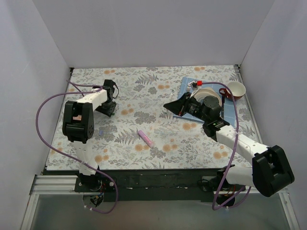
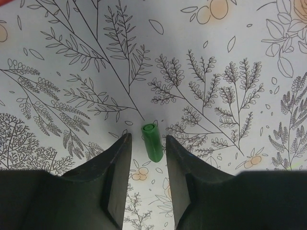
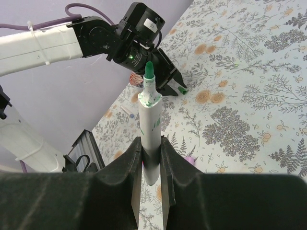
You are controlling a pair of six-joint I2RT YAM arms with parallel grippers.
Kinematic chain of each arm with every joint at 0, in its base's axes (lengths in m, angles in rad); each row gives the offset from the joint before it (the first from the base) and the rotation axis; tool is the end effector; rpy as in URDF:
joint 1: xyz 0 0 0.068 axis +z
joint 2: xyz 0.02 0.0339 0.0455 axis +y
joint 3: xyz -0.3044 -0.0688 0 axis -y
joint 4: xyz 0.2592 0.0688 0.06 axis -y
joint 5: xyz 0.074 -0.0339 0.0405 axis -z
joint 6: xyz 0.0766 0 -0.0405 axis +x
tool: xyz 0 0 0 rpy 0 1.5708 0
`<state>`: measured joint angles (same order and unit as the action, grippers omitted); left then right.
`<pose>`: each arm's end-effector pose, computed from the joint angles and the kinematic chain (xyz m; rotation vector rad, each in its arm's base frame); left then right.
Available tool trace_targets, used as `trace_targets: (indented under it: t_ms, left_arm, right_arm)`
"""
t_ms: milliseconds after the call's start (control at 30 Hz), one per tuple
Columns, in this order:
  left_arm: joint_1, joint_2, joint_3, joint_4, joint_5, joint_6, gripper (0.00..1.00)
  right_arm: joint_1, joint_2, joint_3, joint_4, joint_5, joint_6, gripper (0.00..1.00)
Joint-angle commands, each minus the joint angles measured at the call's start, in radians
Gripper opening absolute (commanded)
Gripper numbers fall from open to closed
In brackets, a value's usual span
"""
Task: Insert the pens into the pen caps
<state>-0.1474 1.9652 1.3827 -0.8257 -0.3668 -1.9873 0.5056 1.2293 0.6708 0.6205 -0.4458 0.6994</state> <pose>0.4096 -0.0330 0.1585 -2.2071 1.6287 0.0497 0.2574 0.1803 0.3227 -0.2315 1.6456 1.2758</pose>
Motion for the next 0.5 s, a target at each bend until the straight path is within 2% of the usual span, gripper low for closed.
trace_targets:
  t_ms: [0, 100, 333, 433, 467]
  left_arm:
    - [0.0, 0.0, -0.014, 0.023, -0.009, -0.182, 0.3]
    - [0.0, 0.012, -0.028, 0.02, 0.003, -0.177, 0.26]
    - [0.0, 0.009, -0.057, 0.002, 0.058, -0.153, 0.23]
    - [0.0, 0.001, -0.083, 0.02, 0.08, -0.121, 0.14]
    - [0.0, -0.003, -0.091, 0.028, 0.092, -0.11, 0.07]
  right_arm:
    - [-0.001, -0.031, -0.004, 0.015, 0.012, -0.023, 0.01]
    - [-0.001, -0.037, -0.005, 0.008, 0.015, -0.024, 0.01]
    - [-0.001, -0.048, -0.011, -0.007, 0.025, -0.024, 0.01]
    - [-0.001, -0.05, -0.017, -0.008, 0.028, -0.023, 0.01]
    - [-0.001, -0.047, -0.025, -0.008, 0.029, -0.026, 0.01]
